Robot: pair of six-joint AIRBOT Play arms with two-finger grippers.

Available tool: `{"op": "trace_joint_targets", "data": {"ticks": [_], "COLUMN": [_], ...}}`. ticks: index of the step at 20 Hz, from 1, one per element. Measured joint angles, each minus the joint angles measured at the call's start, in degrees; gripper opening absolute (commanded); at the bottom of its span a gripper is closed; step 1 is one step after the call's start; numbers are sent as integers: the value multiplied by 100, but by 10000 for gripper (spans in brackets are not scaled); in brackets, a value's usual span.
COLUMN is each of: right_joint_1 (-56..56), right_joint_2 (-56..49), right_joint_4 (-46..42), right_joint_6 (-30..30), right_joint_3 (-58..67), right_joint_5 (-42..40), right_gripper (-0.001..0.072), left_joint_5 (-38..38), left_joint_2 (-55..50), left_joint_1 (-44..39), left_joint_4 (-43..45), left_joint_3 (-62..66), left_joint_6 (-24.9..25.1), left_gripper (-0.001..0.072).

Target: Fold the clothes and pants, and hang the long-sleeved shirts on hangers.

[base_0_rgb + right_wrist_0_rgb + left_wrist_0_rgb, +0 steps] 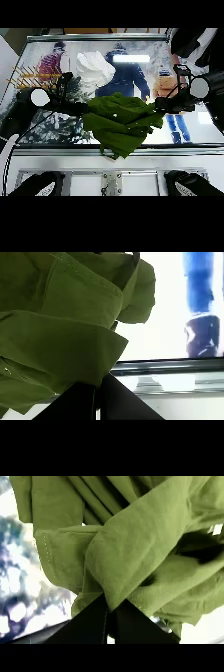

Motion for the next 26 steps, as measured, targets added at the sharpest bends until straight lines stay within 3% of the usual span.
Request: {"op": "trace_joint_targets", "data": {"ticks": [3, 4, 5, 6, 16, 20, 26], "right_joint_1": [-46, -50, -55, -59, -70, -72, -72], "right_joint_2": [-37, -44, -48, -50, -52, -52, -55], "right_joint_4": [109, 146, 181, 186, 227, 227, 227], "right_joint_6": [-37, -37, -39, -39, -57, -57, -57], "right_joint_3": [9, 9, 9, 9, 9, 9, 9], "right_joint_5": [-83, -98, -105, -131, -157, -157, -157], "right_gripper": [9, 9, 10, 10, 10, 10, 10], "left_joint_5": [157, 166, 175, 175, -131, -26, 339], "left_joint_2": [-98, -140, -175, -203, -264, -479, -1705], "left_joint_1": [11, 11, 11, 11, 173, 573, 1113], "left_joint_4": [-4, -4, -4, -4, 317, 1316, 3239], "left_joint_3": [-42, -46, -52, -52, 955, 1360, 1915], "left_joint_6": [2, 22, 20, 20, 256, 321, 216], "left_gripper": [30, 282, 579, 651, 651, 650, 650]}}
